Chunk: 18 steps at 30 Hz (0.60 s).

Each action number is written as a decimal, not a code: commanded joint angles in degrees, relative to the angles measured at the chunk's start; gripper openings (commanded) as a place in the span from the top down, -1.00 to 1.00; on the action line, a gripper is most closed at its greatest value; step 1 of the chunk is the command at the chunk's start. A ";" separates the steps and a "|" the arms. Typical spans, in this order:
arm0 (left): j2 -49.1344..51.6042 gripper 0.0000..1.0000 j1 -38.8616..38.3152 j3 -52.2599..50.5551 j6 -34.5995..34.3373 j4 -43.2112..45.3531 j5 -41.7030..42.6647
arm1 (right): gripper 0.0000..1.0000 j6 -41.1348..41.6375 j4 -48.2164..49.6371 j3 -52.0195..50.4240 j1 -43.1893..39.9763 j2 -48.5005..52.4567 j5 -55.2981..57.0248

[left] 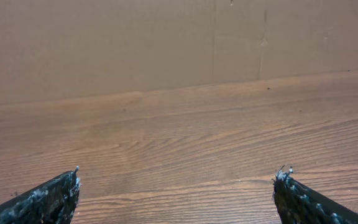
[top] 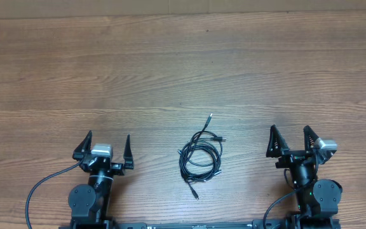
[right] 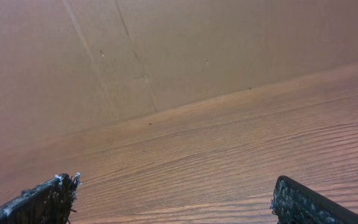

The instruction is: Untangle cables

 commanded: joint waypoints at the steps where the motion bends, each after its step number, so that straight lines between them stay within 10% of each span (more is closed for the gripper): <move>1: -0.57 -0.99 0.57 -0.24 -7.91 -0.37 -1.53 | -0.99 -0.39 0.28 -0.61 -0.20 -0.68 0.57; 18: -0.52 -0.99 0.57 5.46 -12.41 -8.31 2.34 | -1.00 -0.39 0.28 -0.61 -0.20 -0.68 0.57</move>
